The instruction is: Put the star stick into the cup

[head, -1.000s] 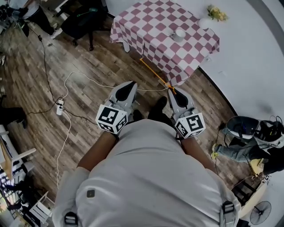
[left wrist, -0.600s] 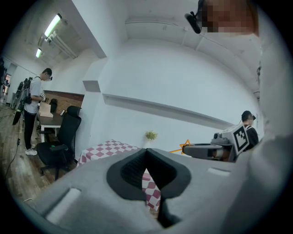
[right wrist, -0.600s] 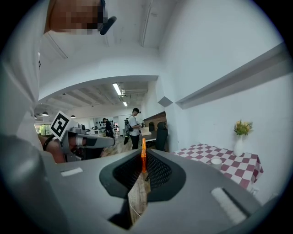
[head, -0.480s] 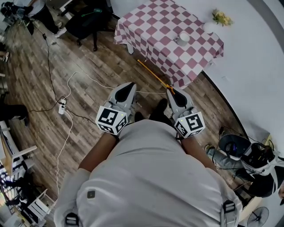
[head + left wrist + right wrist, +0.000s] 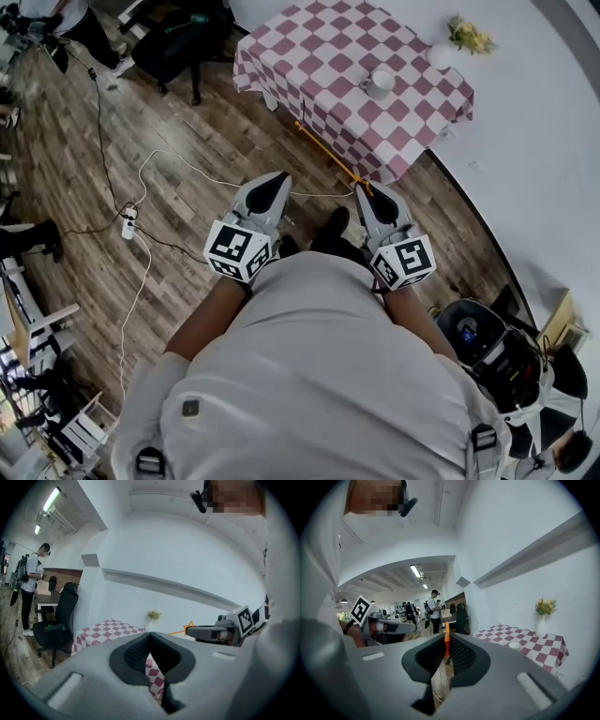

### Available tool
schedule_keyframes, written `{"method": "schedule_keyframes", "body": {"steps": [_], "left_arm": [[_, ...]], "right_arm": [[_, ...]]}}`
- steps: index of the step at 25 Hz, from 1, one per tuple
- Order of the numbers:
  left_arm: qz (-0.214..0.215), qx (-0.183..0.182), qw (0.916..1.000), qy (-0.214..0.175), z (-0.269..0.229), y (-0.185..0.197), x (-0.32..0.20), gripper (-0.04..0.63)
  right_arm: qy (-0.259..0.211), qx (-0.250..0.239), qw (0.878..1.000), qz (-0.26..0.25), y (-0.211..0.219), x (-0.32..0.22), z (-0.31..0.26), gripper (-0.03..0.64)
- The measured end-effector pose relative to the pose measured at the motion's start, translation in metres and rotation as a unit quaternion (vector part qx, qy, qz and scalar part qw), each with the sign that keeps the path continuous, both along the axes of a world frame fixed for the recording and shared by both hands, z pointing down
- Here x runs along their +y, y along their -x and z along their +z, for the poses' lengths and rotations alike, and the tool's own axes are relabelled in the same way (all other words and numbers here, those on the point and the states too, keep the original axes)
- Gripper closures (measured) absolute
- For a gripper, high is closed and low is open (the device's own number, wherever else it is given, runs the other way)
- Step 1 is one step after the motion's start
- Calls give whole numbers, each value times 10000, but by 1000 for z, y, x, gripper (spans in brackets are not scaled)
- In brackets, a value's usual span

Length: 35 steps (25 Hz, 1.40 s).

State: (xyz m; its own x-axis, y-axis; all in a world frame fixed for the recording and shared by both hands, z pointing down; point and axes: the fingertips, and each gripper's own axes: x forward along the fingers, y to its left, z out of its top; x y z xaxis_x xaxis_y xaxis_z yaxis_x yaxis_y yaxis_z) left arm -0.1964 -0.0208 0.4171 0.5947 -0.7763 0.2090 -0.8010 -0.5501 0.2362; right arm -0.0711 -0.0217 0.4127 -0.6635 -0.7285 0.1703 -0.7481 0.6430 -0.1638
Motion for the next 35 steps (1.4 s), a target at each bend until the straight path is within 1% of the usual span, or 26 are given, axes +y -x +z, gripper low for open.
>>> {"method": "schedule_keyframes", "body": {"steps": [5,12,15,17,20,26,30,35], "left_arm": [[104,-41,9999,129,7,-37,-37,591],[285,-74,9995,118,9,-111,-100,591],[419,-45,9990,113,8,-144,-116,591],[494,-53,9987,114,8,-159,-123,591],[528,-54,9985,136,9,-171,-135,591],[593,35,9981,183,10,-188,-156,591],[748,44,9971,132,10,-199,-172,591],[858,71,9962,130,9,-203,-195,591]], "right_arm": [[74,-57,9999,60,-34,-36,5,588],[42,-144,9993,356,-117,-101,1,589],[-13,-186,9988,462,-147,-118,-4,589],[-39,-204,9984,517,-162,-124,-4,589],[-14,-238,9981,570,-178,-132,-3,589],[64,-232,9977,637,-196,-141,0,588],[105,-183,9972,712,-203,-152,4,588],[139,-106,9967,790,-204,-169,4,589]]}}
